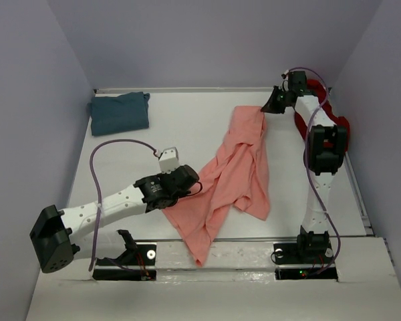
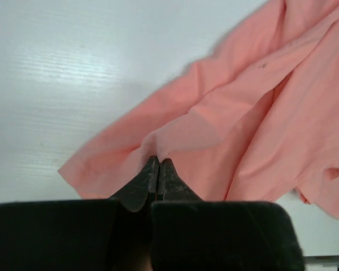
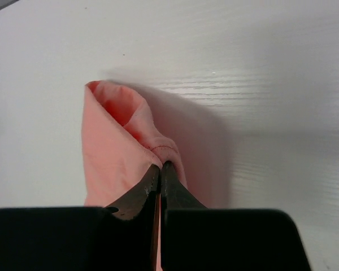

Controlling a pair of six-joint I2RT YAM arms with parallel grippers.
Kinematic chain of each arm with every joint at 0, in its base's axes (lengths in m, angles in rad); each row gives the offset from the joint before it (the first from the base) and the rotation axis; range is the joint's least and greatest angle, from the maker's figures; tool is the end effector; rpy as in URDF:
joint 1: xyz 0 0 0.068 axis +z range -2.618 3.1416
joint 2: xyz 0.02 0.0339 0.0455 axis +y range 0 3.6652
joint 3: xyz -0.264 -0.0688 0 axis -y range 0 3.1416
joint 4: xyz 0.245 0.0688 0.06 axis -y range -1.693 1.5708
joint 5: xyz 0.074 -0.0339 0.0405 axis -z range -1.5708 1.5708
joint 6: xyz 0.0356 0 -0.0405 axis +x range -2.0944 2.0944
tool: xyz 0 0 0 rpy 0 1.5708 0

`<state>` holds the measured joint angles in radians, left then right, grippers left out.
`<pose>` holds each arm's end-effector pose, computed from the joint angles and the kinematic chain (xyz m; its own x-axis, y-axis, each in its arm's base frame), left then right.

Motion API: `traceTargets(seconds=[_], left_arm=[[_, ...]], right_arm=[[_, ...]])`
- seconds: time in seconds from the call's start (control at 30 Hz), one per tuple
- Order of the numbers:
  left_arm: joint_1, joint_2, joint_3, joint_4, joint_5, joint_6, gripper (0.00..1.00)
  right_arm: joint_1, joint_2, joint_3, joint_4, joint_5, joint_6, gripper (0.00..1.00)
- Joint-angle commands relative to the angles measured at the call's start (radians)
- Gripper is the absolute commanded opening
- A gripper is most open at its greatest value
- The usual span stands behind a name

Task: Fold and stack the t-shirts
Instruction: Flatten the tshirt out

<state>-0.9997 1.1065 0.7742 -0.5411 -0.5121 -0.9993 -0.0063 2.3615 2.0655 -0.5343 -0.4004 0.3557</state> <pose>0.1338 -0.1760 0.2458 -0.6979 -0.2702 -0.6633 -0.0438 0.9405 -0.3370 0.5316 0.0105 0.2063 -0.7815 0.3256 -0.5322 0.0160 0.8632 0.5047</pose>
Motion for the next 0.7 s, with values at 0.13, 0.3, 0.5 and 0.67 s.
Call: traceTargets(seconds=[0.13, 0.3, 0.5, 0.67], left_arm=[[0.059, 0.122, 0.160, -0.013, -0.226, 0.070, 0.00], [0.223, 0.082, 0.102, 0.157, -0.120, 0.198, 0.00], [0.393, 0.006, 0.115, 0.220, -0.108, 0.300, 0.00], [0.473, 0.019, 0.177, 0.242, -0.098, 0.353, 0.00]], right_arm=[[-0.006, -0.235, 0.065, -0.053, -0.028, -0.021, 0.00], [-0.015, -0.335, 0.090, -0.095, -0.020, -0.031, 0.00], [-0.015, -0.459, 0.032, -0.102, -0.003, -0.041, 0.00], [-0.015, -0.551, -0.051, -0.095, -0.008, -0.043, 0.00]])
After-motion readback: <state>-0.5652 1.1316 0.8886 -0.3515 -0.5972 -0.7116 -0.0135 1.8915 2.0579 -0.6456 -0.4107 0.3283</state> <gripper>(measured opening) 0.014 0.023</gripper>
